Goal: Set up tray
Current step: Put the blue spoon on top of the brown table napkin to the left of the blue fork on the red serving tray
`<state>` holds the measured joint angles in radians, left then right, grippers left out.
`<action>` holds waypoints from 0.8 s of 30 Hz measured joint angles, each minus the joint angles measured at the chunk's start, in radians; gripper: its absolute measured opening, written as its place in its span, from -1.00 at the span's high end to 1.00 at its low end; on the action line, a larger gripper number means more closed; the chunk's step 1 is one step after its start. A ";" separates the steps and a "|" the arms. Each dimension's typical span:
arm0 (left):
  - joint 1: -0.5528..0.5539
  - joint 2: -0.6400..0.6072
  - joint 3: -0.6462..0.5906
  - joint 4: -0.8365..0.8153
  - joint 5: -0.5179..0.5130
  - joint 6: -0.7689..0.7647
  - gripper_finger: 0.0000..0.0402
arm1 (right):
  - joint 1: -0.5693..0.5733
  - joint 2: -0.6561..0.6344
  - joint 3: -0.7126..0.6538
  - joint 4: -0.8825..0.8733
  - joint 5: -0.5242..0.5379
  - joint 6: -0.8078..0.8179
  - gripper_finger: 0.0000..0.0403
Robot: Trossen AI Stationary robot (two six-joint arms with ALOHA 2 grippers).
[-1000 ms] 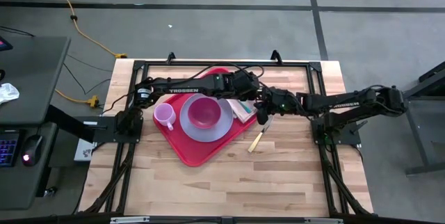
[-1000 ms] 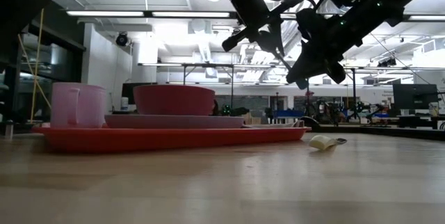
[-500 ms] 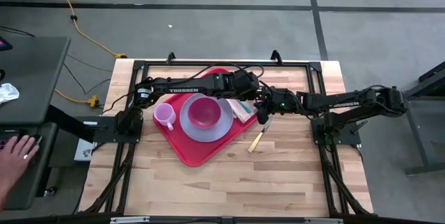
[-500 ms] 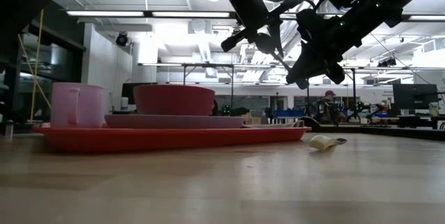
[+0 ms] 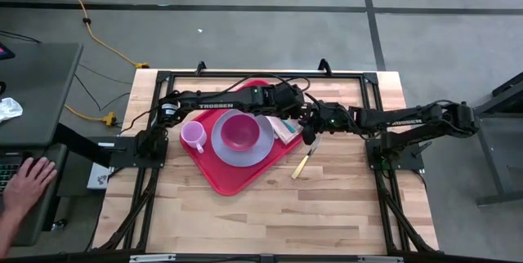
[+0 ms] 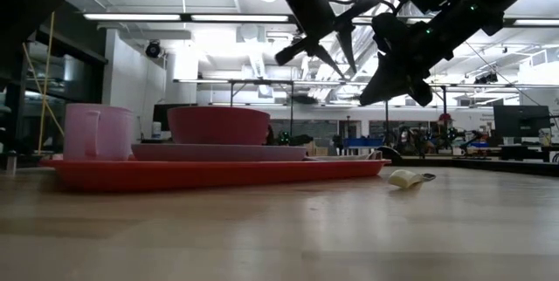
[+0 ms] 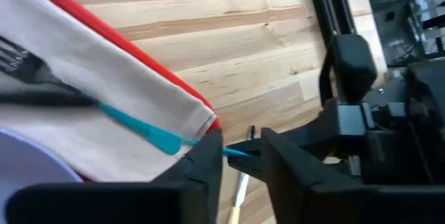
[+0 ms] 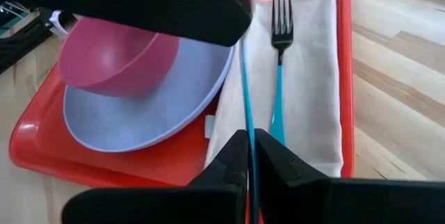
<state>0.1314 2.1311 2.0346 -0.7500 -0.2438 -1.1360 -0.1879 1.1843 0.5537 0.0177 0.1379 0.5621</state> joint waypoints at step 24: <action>-0.002 -0.093 0.000 -0.142 -0.105 0.010 0.10 | -0.183 -0.001 -0.016 0.047 -0.076 -0.010 1.00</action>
<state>0.1294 2.0381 2.0346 -0.8921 -0.3492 -1.1257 -0.3710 1.1836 0.5380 0.0649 0.0623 0.5521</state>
